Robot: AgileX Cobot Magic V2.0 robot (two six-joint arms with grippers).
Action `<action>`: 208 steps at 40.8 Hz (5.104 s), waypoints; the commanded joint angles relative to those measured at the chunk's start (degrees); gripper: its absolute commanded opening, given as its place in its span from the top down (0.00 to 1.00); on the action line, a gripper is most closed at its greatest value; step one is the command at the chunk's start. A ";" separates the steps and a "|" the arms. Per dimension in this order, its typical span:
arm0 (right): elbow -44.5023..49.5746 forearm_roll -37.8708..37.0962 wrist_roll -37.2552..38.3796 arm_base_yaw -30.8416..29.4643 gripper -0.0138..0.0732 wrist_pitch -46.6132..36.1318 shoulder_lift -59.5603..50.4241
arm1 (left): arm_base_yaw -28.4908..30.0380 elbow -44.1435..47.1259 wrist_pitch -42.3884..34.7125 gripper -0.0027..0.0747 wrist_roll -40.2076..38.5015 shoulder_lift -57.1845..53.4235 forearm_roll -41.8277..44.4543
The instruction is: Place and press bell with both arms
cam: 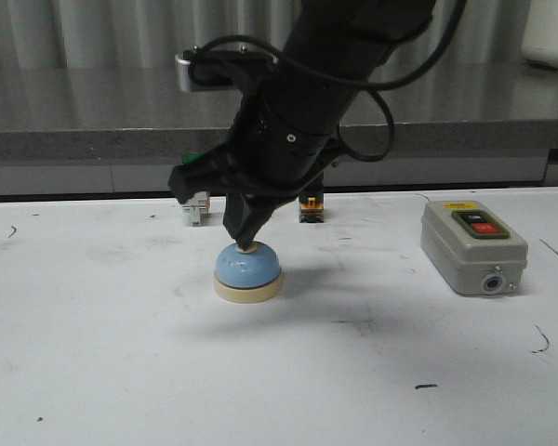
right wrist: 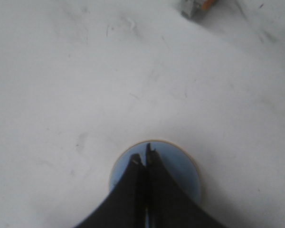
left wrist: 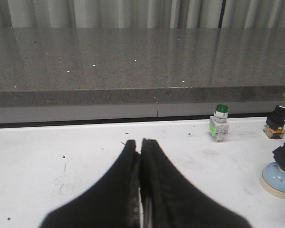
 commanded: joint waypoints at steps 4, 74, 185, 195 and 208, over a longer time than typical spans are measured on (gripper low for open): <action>-1.91 0.51 -0.37 0.01 0.91 -1.43 -3.39 | 0.13 -1.48 -4.58 0.99 -0.06 0.66 -0.67; 57.64 -2.77 1.10 -29.88 0.91 -7.43 -97.64 | 0.13 -1.48 -4.58 0.99 -0.06 0.66 -0.67; 60.91 -4.53 1.05 -29.94 0.91 -11.62 -97.56 | 0.21 21.43 -24.99 0.99 -0.06 -6.99 -0.55; 72.79 -6.19 1.05 -32.75 0.91 -20.68 -101.88 | 0.21 21.43 -24.99 0.99 -0.06 -6.99 -0.55; 80.30 -6.19 1.10 -34.04 0.91 -14.29 -110.45 | 0.21 21.43 -24.99 0.99 -0.06 -6.99 -0.55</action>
